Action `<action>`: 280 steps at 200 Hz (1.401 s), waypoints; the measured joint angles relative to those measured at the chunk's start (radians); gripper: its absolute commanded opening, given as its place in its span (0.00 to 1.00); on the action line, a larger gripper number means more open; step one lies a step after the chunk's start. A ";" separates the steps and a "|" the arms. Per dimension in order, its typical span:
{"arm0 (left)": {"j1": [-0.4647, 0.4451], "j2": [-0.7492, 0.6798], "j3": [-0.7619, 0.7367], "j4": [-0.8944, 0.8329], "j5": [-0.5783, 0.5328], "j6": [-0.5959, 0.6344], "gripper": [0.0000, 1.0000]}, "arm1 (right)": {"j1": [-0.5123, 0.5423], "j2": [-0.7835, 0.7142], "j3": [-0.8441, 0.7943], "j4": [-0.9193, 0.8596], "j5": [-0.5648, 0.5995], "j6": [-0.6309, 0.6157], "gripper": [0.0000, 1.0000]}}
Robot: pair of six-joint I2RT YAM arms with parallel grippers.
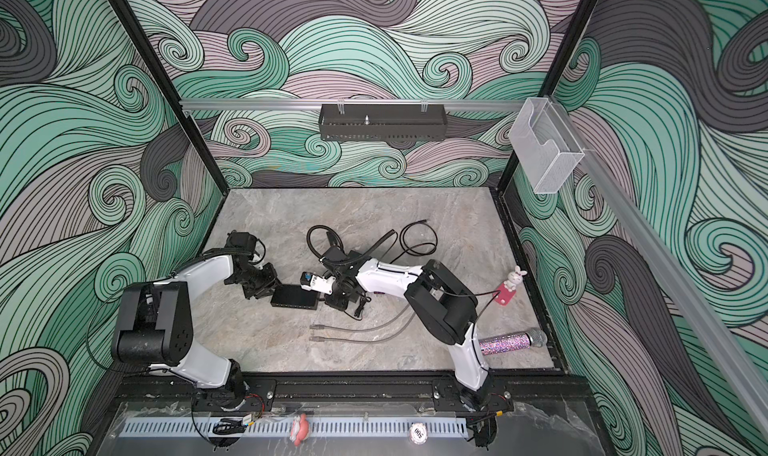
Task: Insert the plug into the switch port
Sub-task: 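Press the barrel plug fully into the port with the right gripper while left holds box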
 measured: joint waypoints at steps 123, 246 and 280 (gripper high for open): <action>-0.007 0.020 0.014 0.016 -0.005 0.007 0.35 | 0.006 0.059 0.022 0.002 0.007 -0.005 0.00; -0.026 0.020 0.020 0.021 -0.034 0.010 0.35 | 0.024 0.069 0.080 -0.071 0.037 -0.019 0.00; -0.026 0.020 0.021 0.022 -0.035 0.011 0.35 | 0.028 0.074 0.090 -0.084 0.038 -0.026 0.00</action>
